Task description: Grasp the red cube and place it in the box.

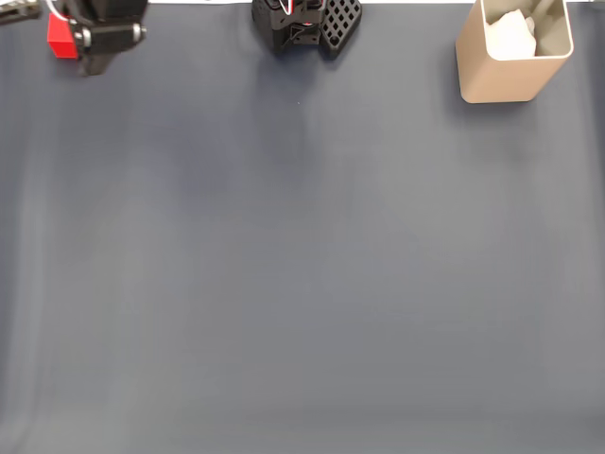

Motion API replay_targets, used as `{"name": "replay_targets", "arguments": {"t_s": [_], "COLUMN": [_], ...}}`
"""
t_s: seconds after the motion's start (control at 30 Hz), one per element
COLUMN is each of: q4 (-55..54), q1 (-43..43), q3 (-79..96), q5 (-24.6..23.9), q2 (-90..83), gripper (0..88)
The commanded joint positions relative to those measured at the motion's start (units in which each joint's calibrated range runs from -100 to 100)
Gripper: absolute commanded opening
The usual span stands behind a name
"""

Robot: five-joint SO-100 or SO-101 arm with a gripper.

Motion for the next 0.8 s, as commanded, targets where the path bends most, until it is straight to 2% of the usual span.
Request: {"name": "replay_targets", "arguments": {"t_s": [0.0, 0.47, 0.77], "q4": [-1.4, -3.0, -3.6], "q1": [2.7, 12.3, 17.2], "q3": [-6.0, -10.8, -5.5], "q5": [0.7, 3.5, 5.0], "q2": [3.5, 14.1, 13.3], "gripper": [0.2, 1.5, 3.5]}}
